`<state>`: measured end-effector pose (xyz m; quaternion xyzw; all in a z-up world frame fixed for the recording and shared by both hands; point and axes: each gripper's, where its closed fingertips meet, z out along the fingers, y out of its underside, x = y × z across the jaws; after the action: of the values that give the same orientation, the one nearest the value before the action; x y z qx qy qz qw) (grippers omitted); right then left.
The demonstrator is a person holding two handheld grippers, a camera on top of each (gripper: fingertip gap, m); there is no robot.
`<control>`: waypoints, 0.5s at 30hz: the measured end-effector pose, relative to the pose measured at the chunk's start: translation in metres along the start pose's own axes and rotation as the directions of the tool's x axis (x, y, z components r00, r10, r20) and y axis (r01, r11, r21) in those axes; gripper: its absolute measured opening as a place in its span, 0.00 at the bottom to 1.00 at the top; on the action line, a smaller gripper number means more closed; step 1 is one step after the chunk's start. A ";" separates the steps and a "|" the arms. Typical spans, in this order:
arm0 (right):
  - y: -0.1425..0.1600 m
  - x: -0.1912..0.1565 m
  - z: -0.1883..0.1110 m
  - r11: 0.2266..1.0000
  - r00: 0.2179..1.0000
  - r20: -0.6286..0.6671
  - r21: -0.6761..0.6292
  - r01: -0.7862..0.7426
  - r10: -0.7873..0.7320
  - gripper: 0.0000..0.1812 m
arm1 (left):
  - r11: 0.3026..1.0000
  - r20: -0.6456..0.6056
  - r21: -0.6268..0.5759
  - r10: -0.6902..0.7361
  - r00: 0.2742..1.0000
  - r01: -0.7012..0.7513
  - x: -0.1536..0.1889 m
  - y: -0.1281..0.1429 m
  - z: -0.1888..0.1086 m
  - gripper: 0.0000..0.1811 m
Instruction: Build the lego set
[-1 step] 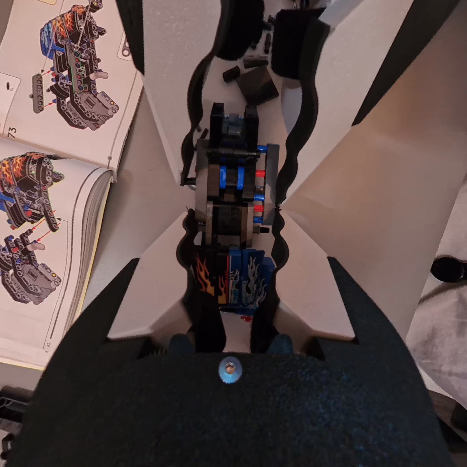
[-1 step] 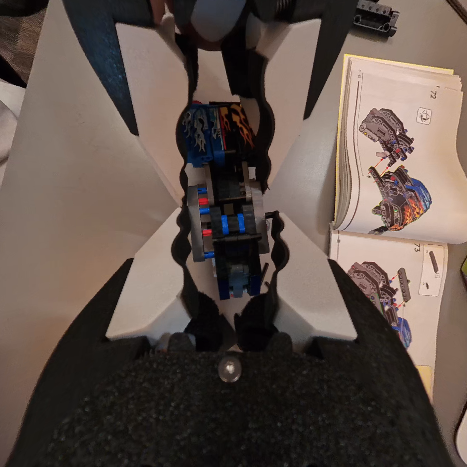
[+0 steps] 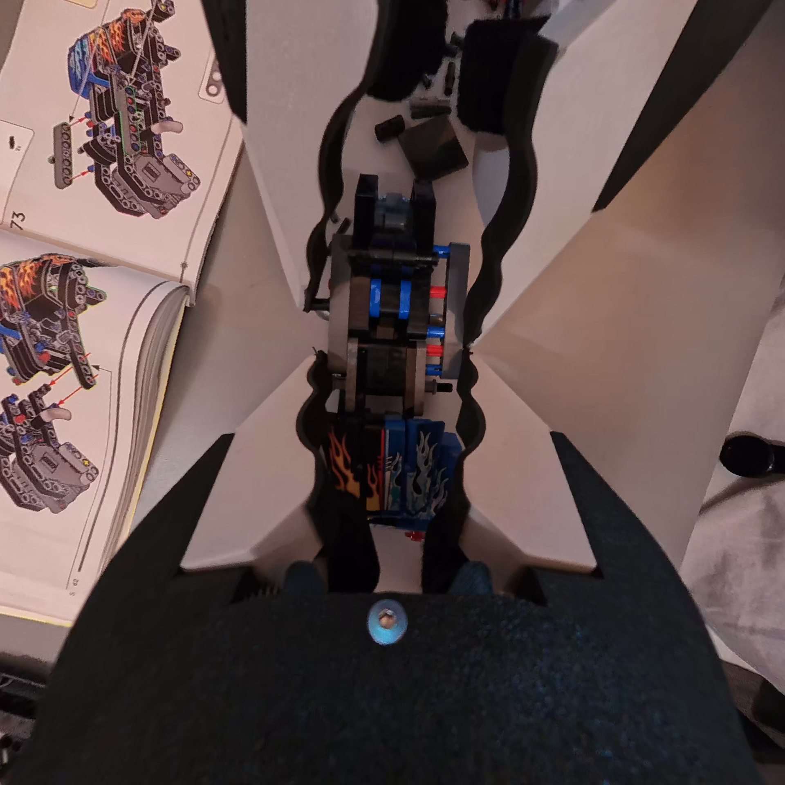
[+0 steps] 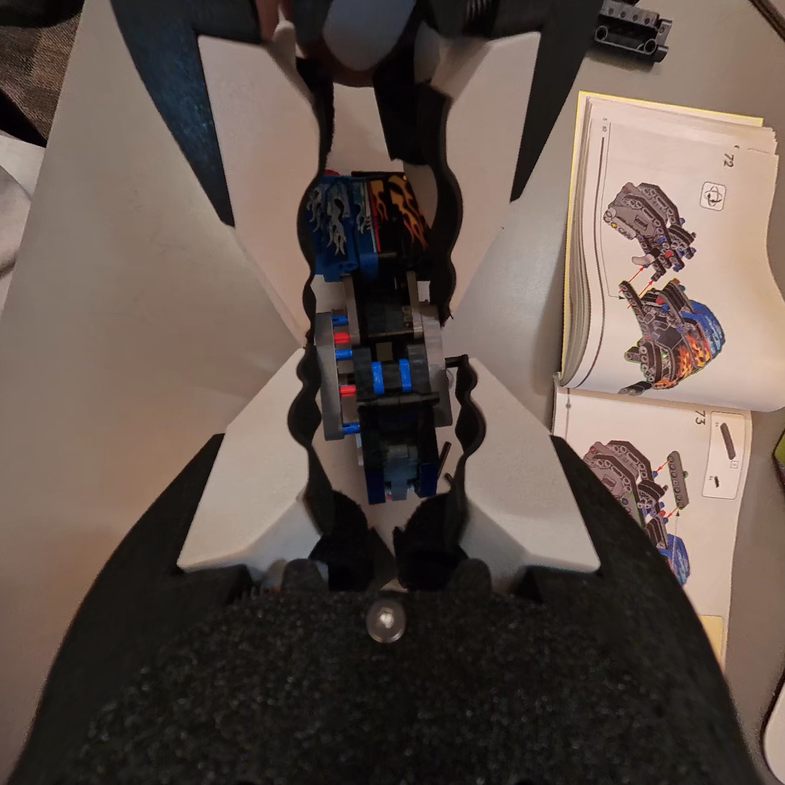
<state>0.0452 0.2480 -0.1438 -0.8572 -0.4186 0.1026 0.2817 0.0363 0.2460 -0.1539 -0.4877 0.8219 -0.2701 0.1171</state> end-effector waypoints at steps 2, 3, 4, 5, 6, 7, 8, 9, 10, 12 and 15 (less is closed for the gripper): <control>0.000 0.000 0.001 1.000 1.000 -0.001 0.010 -0.008 0.008 0.35 | 1.000 0.002 0.009 0.009 1.000 -0.009 0.000 0.000 0.000 0.32; 0.000 0.000 0.000 1.000 1.000 0.000 0.003 -0.019 0.019 0.36 | 1.000 0.003 0.016 0.007 1.000 -0.007 0.000 0.000 0.000 0.32; 0.000 0.000 0.000 1.000 1.000 0.000 -0.003 -0.019 0.019 0.36 | 1.000 0.003 0.026 0.005 1.000 -0.005 0.000 -0.001 0.000 0.32; -0.001 0.000 0.000 1.000 1.000 0.002 -0.002 -0.018 0.018 0.37 | 1.000 0.001 0.030 0.000 1.000 0.000 0.000 -0.001 0.000 0.32; -0.001 0.000 0.000 1.000 1.000 0.003 -0.007 -0.007 0.007 0.37 | 1.000 0.001 0.030 -0.004 1.000 0.004 0.000 -0.001 0.000 0.32; -0.002 -0.001 0.002 1.000 1.000 0.009 -0.006 0.012 -0.012 0.38 | 1.000 0.006 0.030 0.009 1.000 -0.009 0.001 -0.001 0.000 0.32; -0.002 -0.002 0.003 0.999 0.999 0.018 -0.013 0.029 -0.029 0.38 | 0.999 0.016 0.031 0.030 0.999 -0.030 0.001 -0.002 0.001 0.32; -0.002 -0.002 0.004 0.998 0.998 0.021 -0.021 0.051 -0.051 0.39 | 0.998 0.027 0.034 0.042 0.999 -0.043 0.000 -0.002 0.001 0.32; -0.002 -0.003 0.004 0.997 0.997 0.020 -0.030 0.074 -0.073 0.40 | 0.998 0.037 0.045 0.052 0.998 -0.053 0.000 -0.004 0.002 0.32; -0.001 -0.008 0.009 0.993 0.993 0.032 -0.050 0.111 -0.110 0.41 | 0.997 0.049 0.071 0.028 0.998 -0.032 -0.001 -0.007 0.004 0.33; 0.000 -0.006 0.007 0.994 0.995 0.056 -0.065 0.085 -0.081 0.36 | 0.994 0.071 0.097 0.044 0.996 -0.051 -0.004 -0.006 0.002 0.34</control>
<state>0.0386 0.2465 -0.1496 -0.8449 -0.4646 0.0996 0.2456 0.0434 0.2460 -0.1526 -0.4708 0.8143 -0.2905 0.1758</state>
